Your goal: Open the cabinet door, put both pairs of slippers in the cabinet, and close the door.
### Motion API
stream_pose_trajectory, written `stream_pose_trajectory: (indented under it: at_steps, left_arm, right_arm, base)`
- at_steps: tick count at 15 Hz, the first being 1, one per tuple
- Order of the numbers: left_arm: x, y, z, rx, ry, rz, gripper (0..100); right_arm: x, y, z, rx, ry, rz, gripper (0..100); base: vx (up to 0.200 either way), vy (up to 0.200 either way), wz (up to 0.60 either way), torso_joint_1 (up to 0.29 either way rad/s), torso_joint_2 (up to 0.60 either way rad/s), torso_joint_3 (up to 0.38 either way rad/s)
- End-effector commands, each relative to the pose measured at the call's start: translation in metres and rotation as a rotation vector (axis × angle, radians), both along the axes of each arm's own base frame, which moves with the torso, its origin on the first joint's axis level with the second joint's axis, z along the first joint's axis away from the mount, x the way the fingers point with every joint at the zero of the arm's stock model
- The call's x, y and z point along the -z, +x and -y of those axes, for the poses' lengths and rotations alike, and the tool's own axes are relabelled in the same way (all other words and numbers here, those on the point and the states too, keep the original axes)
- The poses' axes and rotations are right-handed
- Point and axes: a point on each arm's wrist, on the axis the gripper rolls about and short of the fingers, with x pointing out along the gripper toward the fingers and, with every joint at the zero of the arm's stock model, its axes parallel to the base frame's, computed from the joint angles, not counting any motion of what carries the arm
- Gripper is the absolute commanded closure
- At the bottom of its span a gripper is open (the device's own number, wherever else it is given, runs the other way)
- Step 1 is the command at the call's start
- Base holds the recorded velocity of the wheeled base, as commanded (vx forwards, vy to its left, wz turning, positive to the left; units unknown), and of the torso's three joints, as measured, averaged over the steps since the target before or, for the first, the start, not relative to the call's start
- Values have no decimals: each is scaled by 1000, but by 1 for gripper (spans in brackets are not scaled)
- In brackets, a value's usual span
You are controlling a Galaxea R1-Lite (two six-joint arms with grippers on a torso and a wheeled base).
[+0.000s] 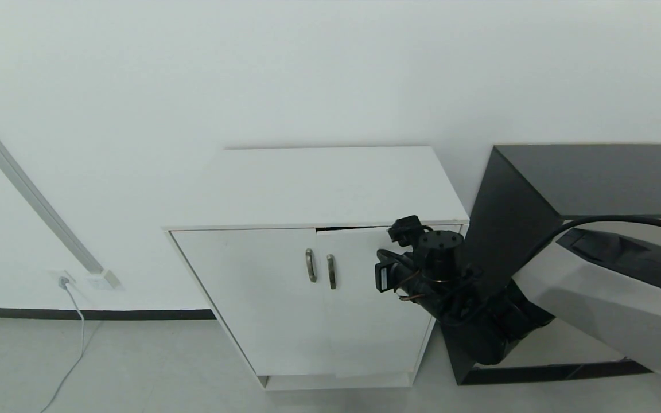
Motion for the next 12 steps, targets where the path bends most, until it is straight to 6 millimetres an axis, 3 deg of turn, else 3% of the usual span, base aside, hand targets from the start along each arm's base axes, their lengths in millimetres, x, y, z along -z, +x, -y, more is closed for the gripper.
stream_pose_trajectory:
  at_steps: [1, 12]
  left_arm:
    - [0, 0, 0, -1, 0, -1, 100]
    - [0, 0, 0, 0, 0, -1, 100]
  right_arm:
    - [4, 5, 0, 6, -1, -1, 100]
    - [5, 20, -5, 17, 2, 16, 100]
  base:
    - [0, 0, 0, 0, 0, 0]
    - [0, 0, 0, 0, 0, 0]
